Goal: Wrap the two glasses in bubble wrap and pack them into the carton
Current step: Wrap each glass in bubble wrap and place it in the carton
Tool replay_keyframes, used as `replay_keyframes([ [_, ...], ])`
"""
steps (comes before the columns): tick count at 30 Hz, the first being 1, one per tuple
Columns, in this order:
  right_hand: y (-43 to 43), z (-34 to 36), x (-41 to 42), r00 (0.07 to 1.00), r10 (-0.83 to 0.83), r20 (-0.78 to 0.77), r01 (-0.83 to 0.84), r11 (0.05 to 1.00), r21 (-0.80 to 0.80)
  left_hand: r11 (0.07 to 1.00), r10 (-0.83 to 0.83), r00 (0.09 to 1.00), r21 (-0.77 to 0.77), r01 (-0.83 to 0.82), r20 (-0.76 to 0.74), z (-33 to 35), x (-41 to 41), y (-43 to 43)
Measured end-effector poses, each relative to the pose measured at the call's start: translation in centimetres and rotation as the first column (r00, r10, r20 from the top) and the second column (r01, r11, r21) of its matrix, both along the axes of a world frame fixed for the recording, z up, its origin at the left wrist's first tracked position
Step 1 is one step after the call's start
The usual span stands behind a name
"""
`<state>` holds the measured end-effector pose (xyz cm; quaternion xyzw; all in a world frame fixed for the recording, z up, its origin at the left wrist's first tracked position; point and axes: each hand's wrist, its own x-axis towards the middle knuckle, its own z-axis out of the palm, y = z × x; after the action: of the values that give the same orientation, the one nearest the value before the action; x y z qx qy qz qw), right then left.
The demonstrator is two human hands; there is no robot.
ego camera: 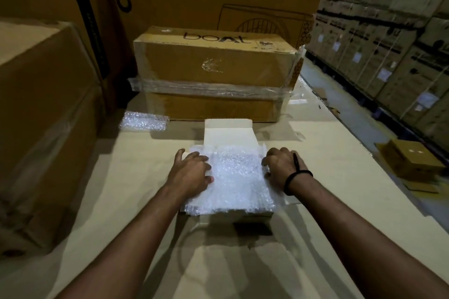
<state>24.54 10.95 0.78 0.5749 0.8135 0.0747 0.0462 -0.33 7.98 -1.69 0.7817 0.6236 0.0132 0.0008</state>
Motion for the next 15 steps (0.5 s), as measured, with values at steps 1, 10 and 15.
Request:
replay_keyframes([
  [1, 0.2, 0.0, 0.0, 0.996, 0.057, -0.063, -0.053, 0.997, 0.061, 1.0, -0.005, 1.0, -0.004, 0.005, -0.007, 0.2, 0.0, 0.2],
  [10, 1.9, -1.4, -1.5, 0.974, 0.226, -0.025, -0.226, 0.974, 0.003, 0.994, -0.093, 0.995, -0.055, 0.092, -0.029, 0.8, 2.0, 1.4],
  [15, 2.2, -1.0, -2.6, 0.98, 0.197, 0.039, -0.193, 0.977, -0.087, 0.992, -0.103, 0.984, -0.09, 0.09, -0.145, 0.1, 2.5, 1.8],
])
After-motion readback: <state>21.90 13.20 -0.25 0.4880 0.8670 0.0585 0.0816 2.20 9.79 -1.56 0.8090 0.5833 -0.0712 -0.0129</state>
